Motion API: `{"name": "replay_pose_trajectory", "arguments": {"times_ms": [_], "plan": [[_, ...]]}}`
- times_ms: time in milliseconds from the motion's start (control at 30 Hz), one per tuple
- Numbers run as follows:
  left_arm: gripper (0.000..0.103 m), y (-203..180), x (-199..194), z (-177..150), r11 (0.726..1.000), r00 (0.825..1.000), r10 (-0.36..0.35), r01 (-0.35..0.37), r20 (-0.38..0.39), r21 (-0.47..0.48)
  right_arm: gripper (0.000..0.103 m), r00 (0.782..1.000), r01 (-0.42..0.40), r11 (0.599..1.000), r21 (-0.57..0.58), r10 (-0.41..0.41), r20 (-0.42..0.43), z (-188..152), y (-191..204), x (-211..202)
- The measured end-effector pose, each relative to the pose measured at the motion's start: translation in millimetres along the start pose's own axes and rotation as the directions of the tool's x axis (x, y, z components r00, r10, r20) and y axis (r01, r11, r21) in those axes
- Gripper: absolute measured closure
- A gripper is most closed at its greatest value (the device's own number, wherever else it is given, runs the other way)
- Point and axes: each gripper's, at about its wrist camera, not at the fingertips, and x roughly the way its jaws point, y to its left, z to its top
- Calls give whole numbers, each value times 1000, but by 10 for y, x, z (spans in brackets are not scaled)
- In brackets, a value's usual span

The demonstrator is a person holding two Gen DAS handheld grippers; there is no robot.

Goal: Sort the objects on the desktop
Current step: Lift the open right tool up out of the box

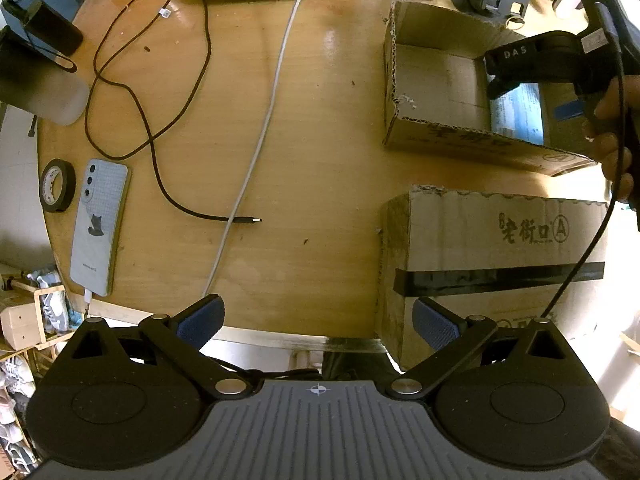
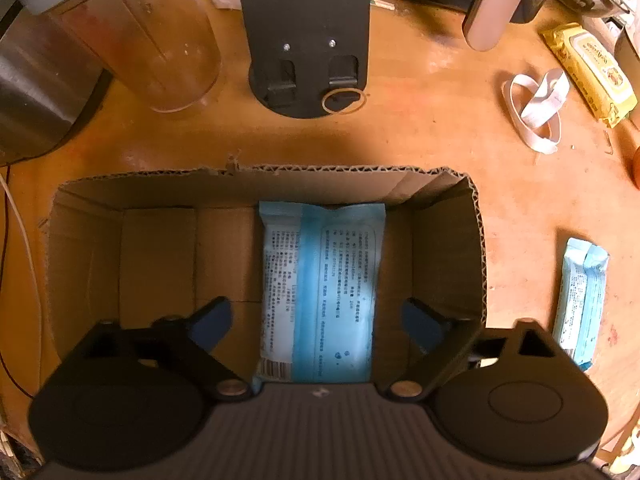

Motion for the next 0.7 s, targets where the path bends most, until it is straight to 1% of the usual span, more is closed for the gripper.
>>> {"name": "replay_pose_trajectory", "arguments": {"times_ms": [233,700], "plan": [[0,16,-2,-13,1000,1000,-2,2,2,-5,0,1000,0,1000,-3,0,8,25,57,-43],[0,32,-19,-44,1000,1000,-11,12,12,-11,0,1000,-3,1000,-7,3,12,45,14,-311]]}}
